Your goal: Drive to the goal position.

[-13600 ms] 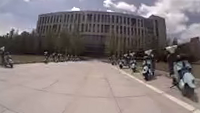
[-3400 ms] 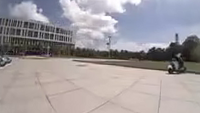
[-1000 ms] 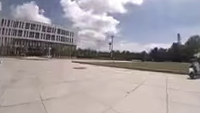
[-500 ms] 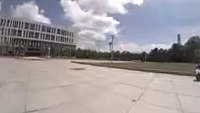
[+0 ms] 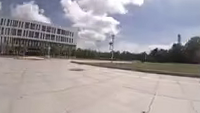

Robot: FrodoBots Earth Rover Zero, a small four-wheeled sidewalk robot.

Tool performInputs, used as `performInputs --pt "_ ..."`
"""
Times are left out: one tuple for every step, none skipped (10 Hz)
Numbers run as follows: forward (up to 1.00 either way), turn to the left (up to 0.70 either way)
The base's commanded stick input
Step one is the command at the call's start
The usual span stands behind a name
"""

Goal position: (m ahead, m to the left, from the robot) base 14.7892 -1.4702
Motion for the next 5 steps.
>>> performInputs --pt "0.70 0.00" --pt "0.70 0.00" --pt "0.70 0.00" --pt "0.70 0.00" --pt "0.70 0.00"
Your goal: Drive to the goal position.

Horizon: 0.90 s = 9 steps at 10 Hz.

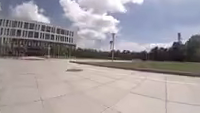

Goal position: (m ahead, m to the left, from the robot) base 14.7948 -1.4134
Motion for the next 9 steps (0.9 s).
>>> performInputs --pt "0.70 0.00" --pt "0.70 0.00" --pt "0.70 0.00" --pt "0.70 0.00" --pt "0.70 0.00" --pt "0.70 0.00" --pt "0.70 0.00" --pt "0.70 0.00" --pt "0.70 0.00"
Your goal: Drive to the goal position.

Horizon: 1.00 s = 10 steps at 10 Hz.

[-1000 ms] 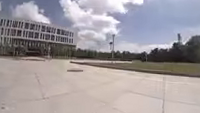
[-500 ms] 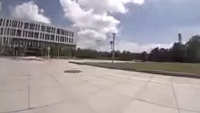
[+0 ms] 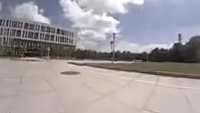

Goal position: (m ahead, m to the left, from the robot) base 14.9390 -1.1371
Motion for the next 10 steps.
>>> performInputs --pt "0.70 0.04" --pt "0.70 0.02" --pt "0.70 0.00" --pt "0.70 0.00" --pt "0.70 0.00" --pt "0.70 0.00" --pt "0.70 0.00" --pt "0.70 0.00" --pt "0.70 0.03" --pt "0.70 0.08"
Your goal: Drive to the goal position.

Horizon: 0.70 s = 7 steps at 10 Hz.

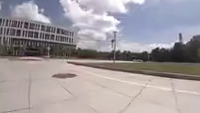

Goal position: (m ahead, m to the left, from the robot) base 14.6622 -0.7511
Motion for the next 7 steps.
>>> performInputs --pt "0.70 0.01" --pt "0.70 0.00" --pt "0.70 0.00" --pt "0.70 0.00" --pt "0.70 0.00" --pt "0.70 0.03" --pt "0.70 0.12"
